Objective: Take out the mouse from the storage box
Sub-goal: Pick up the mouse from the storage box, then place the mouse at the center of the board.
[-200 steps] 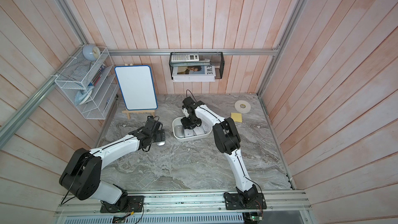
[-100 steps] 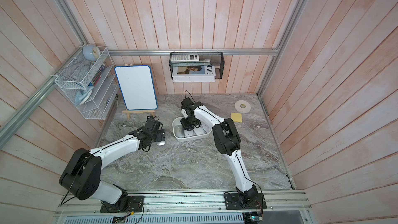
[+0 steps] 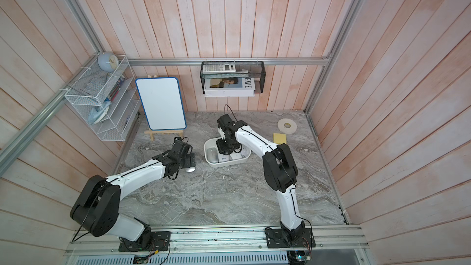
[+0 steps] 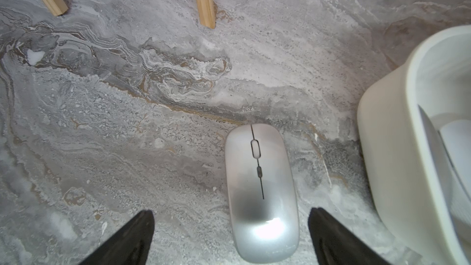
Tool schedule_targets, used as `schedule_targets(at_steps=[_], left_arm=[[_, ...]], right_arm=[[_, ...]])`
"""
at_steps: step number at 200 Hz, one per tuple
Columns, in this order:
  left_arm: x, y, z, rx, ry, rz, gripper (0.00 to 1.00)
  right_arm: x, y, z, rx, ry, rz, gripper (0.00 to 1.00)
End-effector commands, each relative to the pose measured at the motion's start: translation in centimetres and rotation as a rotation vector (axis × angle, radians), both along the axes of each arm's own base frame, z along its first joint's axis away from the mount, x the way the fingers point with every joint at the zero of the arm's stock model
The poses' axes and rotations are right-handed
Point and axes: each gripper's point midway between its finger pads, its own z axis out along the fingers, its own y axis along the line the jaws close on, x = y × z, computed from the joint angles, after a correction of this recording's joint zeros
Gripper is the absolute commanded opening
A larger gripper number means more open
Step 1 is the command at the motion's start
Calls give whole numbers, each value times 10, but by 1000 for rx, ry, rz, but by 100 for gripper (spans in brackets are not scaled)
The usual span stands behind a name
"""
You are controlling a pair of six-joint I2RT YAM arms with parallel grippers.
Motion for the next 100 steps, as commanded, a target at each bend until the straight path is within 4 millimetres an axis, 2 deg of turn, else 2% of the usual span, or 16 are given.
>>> schedule_targets(at_steps=[1, 43, 69, 100], left_arm=[[0, 3, 1, 15, -23, 2, 100], [-1, 7, 6, 21, -45, 17, 100], [-2, 10, 9, 21, -59, 26, 100], [-2, 13, 14, 26, -78, 39, 100]], right_arm=[[-7, 0, 24, 20, -52, -42, 59], [-37, -2, 41, 66, -90, -79, 59], [-57, -3, 44, 80, -104, -99, 59], [-84, 2, 37, 93, -115, -115, 59]])
